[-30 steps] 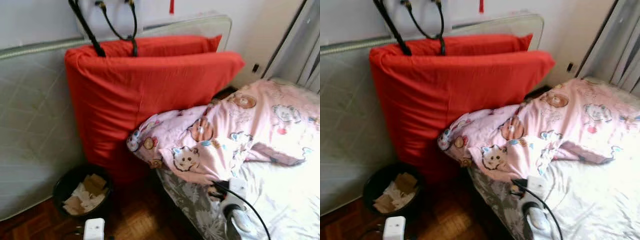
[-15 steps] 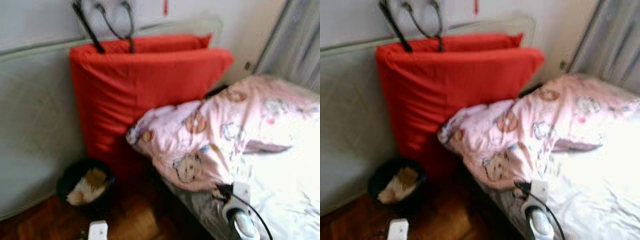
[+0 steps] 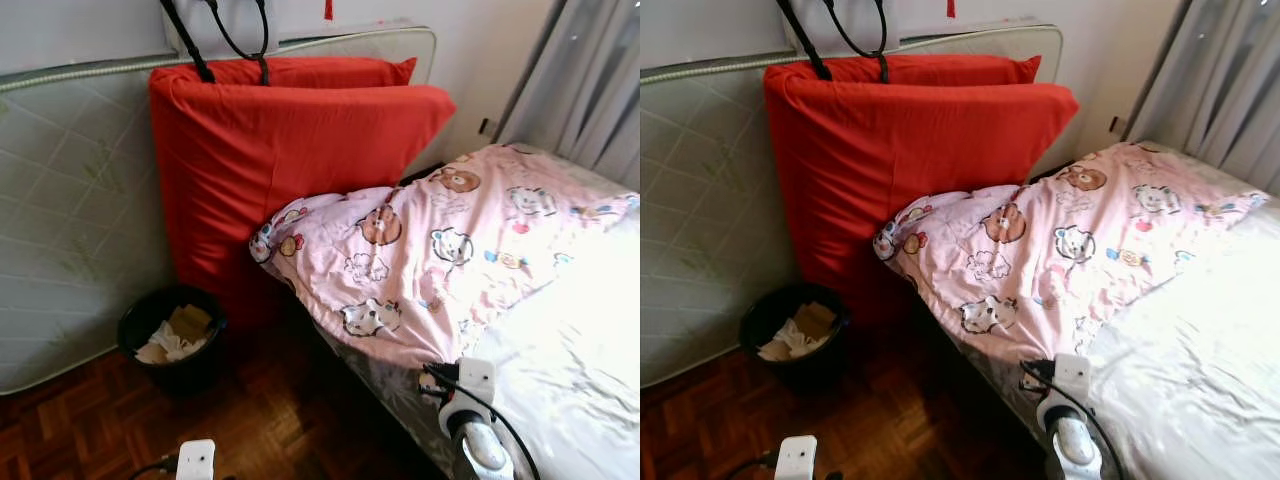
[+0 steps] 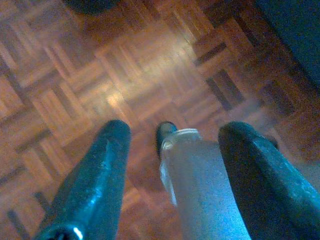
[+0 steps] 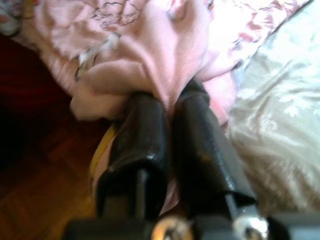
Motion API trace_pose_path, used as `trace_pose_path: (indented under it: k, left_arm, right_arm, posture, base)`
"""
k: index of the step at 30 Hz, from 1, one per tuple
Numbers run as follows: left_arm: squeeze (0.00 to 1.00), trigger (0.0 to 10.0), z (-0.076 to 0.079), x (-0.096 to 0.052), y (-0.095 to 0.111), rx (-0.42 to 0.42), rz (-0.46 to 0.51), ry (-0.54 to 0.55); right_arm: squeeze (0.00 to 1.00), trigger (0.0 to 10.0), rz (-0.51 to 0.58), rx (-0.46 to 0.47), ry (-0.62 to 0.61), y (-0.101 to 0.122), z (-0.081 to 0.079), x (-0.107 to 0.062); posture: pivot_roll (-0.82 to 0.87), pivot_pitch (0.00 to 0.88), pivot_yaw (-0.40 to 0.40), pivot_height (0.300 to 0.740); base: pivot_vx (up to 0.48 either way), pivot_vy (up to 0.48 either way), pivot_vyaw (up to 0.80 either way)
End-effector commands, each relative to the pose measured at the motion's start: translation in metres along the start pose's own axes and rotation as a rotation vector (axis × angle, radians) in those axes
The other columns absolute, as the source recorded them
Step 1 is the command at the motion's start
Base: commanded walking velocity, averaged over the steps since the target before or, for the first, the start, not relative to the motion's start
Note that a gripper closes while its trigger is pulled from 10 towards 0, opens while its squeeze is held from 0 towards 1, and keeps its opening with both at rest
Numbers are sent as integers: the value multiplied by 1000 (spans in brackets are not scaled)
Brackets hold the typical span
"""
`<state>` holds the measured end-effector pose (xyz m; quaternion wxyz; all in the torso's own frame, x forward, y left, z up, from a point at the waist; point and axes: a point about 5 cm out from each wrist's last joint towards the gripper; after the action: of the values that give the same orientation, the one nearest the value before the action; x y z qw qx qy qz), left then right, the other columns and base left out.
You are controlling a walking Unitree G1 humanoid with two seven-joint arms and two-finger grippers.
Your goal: Clean up the room
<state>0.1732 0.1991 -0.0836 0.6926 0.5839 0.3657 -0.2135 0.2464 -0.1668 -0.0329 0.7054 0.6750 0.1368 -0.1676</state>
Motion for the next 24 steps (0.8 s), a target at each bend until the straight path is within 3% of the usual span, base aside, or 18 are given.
trace_pose_path:
  k: [1,13,21,22,23,24]
  left_arm:
    - [0,10000,2,-1,-6,3,-20,-1]
    - [0,10000,3,-2,-8,18,-27,-4]
    - [0,10000,5,-2,-8,30,-28,-6]
    - [0,10000,5,-2,-8,31,-28,-6]
    - [0,10000,5,-2,-8,31,-28,-6]
    - [0,10000,5,-1,-8,33,-28,-7]
  right_arm:
    - [0,10000,19,-15,10,8,1,4]
    - [0,10000,-1,-28,59,7,-10,4]
    - [0,10000,-20,-30,74,7,-7,6]
    - [886,10000,-18,-29,79,8,-7,6]
    - [886,10000,-18,-29,79,8,-7,6]
    - [1000,10000,-18,-31,85,8,-7,7]
  posture:
    - [20,0,-83,740]
    - [17,0,-85,740]
    - [17,2,-85,740]
    - [15,3,-85,740]
    - [15,3,-85,740]
    - [15,3,-85,740]
  base:
    - [0,0,0]
    - [0,0,0]
    - [0,0,0]
    - [0,0,0]
    - [0,0,0]
    - [0,0,0]
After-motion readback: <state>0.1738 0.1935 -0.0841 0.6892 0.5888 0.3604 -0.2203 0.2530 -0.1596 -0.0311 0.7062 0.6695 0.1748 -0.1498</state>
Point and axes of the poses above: a point about 5 cm out from each wrist's last joint towards the gripper, its own x axis pointing out of the wrist towards the gripper, its own y axis along the axis of the wrist's last joint, z = x × y, and after that the axes turned 11 degrees about -x, right-handed
